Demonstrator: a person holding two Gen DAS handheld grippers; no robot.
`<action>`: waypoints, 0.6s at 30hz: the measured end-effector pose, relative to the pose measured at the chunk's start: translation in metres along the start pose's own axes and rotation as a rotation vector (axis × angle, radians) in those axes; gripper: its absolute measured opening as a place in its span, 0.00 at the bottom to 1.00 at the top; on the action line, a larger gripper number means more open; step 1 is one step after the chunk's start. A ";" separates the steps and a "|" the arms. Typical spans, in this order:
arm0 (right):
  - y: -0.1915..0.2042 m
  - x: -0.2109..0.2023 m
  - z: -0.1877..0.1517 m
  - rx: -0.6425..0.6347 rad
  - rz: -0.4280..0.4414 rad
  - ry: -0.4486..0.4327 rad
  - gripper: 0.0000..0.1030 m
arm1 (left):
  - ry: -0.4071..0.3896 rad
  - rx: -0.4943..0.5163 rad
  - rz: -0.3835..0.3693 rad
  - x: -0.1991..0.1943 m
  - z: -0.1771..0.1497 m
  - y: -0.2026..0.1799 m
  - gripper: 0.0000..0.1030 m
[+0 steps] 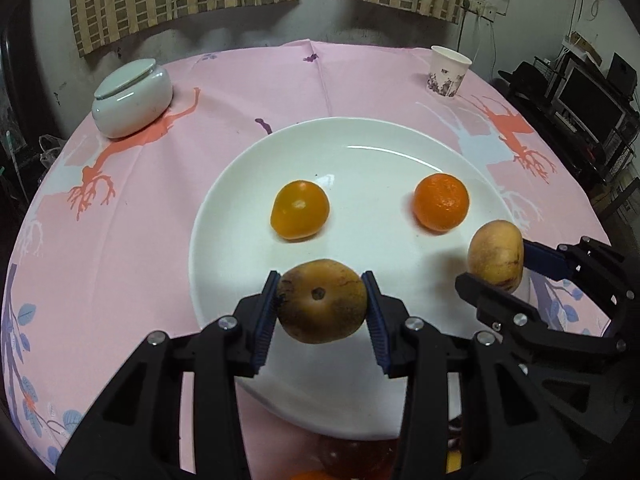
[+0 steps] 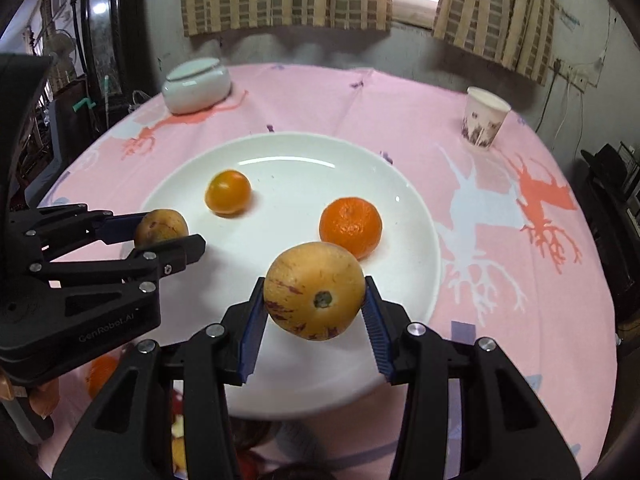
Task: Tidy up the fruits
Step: 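Lower both fruits onto the white plate and open both tools, then move both tools back to the fruit pile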
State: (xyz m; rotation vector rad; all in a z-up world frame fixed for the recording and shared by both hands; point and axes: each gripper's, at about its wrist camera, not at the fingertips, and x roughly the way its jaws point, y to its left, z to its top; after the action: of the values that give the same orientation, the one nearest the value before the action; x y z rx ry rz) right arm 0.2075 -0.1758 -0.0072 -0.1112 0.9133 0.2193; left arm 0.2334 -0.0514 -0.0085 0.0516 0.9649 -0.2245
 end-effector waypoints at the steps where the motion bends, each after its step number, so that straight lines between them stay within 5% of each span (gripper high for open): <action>1: -0.002 0.006 0.001 0.006 -0.004 0.010 0.45 | 0.010 -0.003 0.003 0.005 0.001 0.000 0.40; 9: -0.005 0.025 0.004 0.030 -0.020 0.046 0.49 | 0.043 -0.030 0.006 0.029 0.002 0.003 0.41; 18: -0.008 0.001 0.001 0.043 -0.034 0.001 0.59 | 0.018 -0.061 0.032 0.004 -0.002 0.004 0.62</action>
State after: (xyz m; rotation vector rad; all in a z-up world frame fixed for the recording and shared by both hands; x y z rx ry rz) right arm 0.2105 -0.1828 -0.0075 -0.0865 0.9160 0.1682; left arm 0.2347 -0.0475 -0.0133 0.0126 0.9872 -0.1654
